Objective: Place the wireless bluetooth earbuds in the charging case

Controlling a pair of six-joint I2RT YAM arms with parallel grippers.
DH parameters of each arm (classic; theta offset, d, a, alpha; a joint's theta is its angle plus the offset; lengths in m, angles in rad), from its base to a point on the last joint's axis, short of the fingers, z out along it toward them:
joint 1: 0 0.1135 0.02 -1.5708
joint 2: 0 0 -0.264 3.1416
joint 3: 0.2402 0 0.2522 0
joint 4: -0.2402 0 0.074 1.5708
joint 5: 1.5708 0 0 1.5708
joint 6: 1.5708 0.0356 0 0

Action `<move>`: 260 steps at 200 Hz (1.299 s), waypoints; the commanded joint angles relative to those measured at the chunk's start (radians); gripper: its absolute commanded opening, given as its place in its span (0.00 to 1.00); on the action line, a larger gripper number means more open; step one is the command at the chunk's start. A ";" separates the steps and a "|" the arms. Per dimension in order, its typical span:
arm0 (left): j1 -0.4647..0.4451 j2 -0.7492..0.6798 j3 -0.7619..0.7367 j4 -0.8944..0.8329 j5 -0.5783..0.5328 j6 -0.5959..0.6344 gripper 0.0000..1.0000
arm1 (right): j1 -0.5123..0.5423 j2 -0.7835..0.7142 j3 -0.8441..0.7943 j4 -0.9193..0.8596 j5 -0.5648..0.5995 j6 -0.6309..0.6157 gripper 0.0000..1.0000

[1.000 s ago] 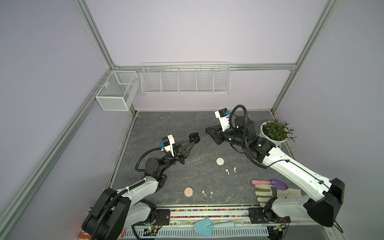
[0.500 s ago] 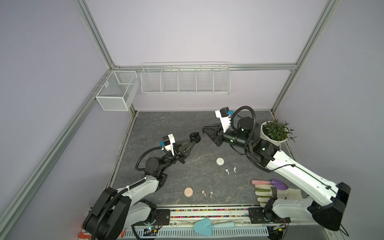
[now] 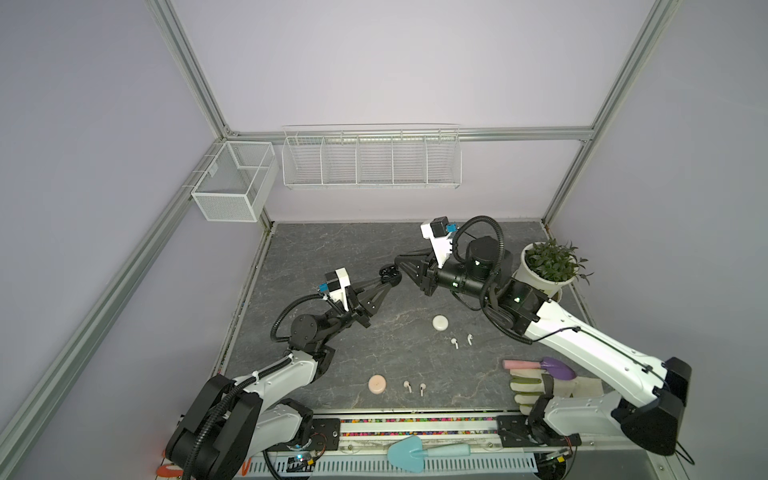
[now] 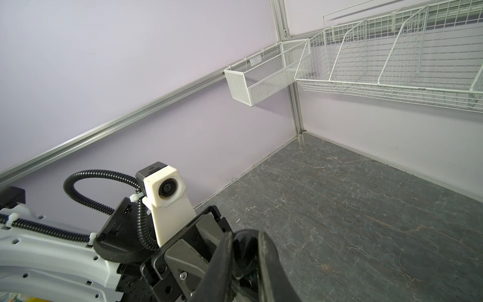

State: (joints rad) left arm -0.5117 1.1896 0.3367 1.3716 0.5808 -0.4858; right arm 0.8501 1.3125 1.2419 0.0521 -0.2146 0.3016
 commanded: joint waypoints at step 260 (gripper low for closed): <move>0.004 -0.012 -0.128 0.017 -0.261 0.053 0.00 | -0.030 0.082 -0.324 -0.374 -0.054 -0.016 0.39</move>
State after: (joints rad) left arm -0.5114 1.2243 0.2295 1.3777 0.3805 -0.4507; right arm 0.7662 1.2987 0.9085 -0.2996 -0.2359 0.2420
